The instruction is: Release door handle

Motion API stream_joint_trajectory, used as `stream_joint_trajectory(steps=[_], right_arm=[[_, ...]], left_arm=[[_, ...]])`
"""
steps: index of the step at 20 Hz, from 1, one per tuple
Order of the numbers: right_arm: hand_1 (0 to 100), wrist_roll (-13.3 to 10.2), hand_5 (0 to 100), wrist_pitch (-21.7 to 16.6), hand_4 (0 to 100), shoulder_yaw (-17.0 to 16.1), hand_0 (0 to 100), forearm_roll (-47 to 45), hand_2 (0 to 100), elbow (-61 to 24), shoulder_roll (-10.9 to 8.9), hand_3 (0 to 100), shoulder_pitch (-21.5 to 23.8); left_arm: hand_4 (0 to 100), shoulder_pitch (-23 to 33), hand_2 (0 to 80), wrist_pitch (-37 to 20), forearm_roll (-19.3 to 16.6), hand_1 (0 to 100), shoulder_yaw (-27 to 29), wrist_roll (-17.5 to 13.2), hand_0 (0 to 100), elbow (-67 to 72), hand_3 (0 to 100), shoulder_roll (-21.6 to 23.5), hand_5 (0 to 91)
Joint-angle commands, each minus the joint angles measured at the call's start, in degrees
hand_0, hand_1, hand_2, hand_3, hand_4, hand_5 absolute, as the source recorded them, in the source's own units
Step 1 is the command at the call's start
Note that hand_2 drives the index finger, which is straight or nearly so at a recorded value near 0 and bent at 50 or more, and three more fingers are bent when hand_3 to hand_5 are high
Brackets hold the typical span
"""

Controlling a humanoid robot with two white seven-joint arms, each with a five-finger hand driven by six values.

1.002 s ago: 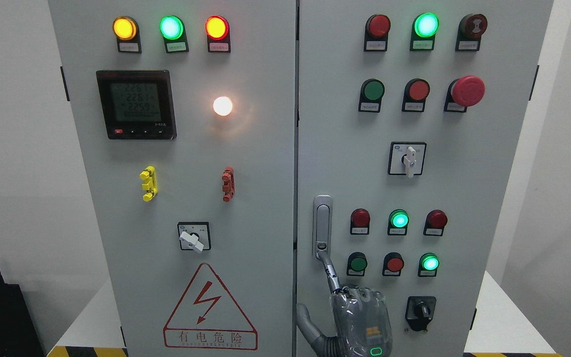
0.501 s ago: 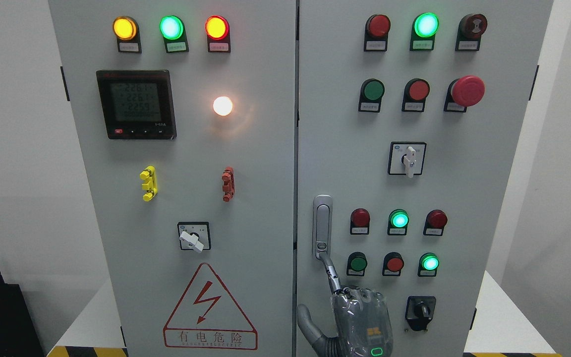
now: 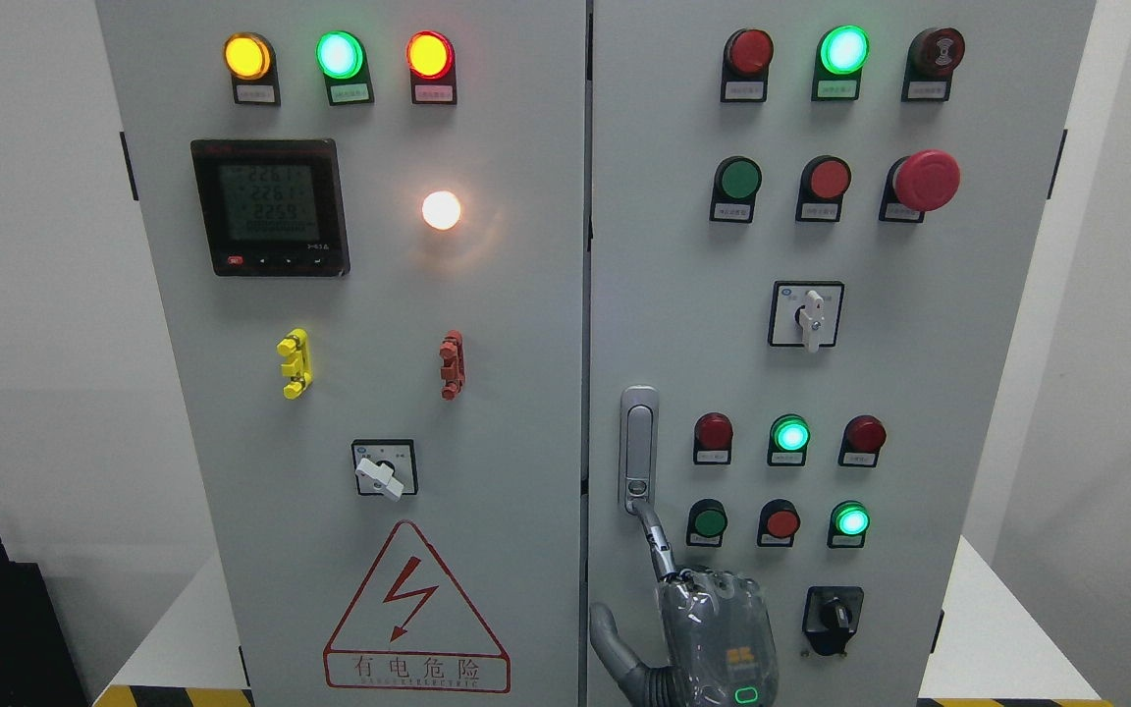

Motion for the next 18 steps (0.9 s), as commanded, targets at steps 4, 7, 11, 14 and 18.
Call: stream_joint_trajectory(steps=[4,7,11,14,18], right_arm=[[36,0.0,100,0.0,100,-0.1,39,0.0,1,0.5,-0.13,100,0.3],[36,0.1,100,0.0,100,-0.1,39,0.0,1,0.5,-0.21,100,0.4],[36,1.9,100,1.4,100,0.2,40,-0.1,1,0.4,-0.21,100,0.5],[36,1.9,100,1.4,100,0.3,40,-0.1,1,0.4,-0.21,100,0.5],[36,1.9,100,1.4,100,0.5,40,-0.1,2,0.4,-0.21,100,0.5]], left_arm=[[0,-1.8,0.0,0.0,0.0,39,-0.6,0.0,12,-0.5,0,0.0,0.0],[0,-1.8,0.0,0.0,0.0,39,-0.6,0.0,12,-0.4,0,0.0,0.0],[0,-1.8,0.0,0.0,0.0,39,-0.6,0.0,12,-0.5,0,0.0,0.0],[0,-1.8,0.0,0.0,0.0,39,-0.6,0.0,12,-0.5,0,0.0,0.0],[0,-1.8,0.0,0.0,0.0,39,-0.6,0.0,12,-0.5,0,0.0,0.0]])
